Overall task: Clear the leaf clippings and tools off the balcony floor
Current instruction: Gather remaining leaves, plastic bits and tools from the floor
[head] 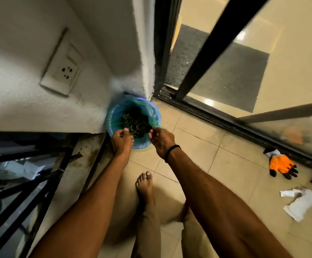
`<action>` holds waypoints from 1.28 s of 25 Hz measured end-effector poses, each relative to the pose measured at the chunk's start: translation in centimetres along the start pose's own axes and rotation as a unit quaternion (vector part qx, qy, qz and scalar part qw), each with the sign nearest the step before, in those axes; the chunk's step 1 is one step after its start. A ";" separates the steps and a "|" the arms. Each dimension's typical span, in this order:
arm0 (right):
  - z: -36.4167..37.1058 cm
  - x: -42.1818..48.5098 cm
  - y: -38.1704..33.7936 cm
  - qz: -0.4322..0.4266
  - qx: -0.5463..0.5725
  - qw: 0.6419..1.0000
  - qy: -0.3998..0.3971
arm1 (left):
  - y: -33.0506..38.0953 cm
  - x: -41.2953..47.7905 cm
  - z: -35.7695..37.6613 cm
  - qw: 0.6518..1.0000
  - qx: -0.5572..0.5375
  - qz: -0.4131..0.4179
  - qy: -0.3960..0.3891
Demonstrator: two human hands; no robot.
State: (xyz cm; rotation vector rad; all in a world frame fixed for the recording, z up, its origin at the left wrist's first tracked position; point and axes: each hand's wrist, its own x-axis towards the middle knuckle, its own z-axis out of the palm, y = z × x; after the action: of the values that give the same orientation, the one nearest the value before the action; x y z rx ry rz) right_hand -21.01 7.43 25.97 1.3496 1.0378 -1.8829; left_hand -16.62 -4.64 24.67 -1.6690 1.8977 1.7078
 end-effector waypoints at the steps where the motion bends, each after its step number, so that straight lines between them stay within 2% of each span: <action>1: -1.3 -1.0 -0.2 0.000 0.014 1.000 0.013 | 0.3 -1.4 0.1 1.000 0.020 0.012 -0.016; 4: -6.3 -3.8 -0.6 -0.001 0.065 0.995 0.074 | -0.8 -5.1 0.9 0.991 0.117 0.038 -0.055; 7: -13.0 -7.0 -1.0 -0.004 0.121 0.988 0.099 | -1.9 -9.6 3.5 0.972 0.195 0.058 -0.118; 13: -29.9 -11.2 -2.6 -0.044 0.271 0.951 0.138 | -5.3 -22.8 11.9 0.901 0.326 0.141 -0.248; 17: -42.7 -14.3 -2.6 -0.075 0.341 0.926 0.143 | -10.4 -33.9 17.7 0.864 0.350 0.194 -0.306; 22: -60.9 -19.8 0.1 -0.104 0.417 0.884 0.184 | -21.1 -48.6 23.1 0.790 0.405 0.253 -0.384; 28: -81.6 -26.5 6.0 -0.118 0.478 0.829 0.264 | -33.4 -66.6 28.3 0.701 0.467 0.285 -0.457; 32: -92.6 -28.4 9.8 -0.122 0.518 0.785 0.318 | -41.1 -74.7 32.2 0.619 0.506 0.313 -0.512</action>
State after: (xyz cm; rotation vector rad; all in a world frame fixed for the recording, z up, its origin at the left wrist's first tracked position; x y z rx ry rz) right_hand 40.90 82.16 33.87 2.7258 0.3582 -2.3646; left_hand 25.26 75.43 36.12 0.4096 2.0198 0.8067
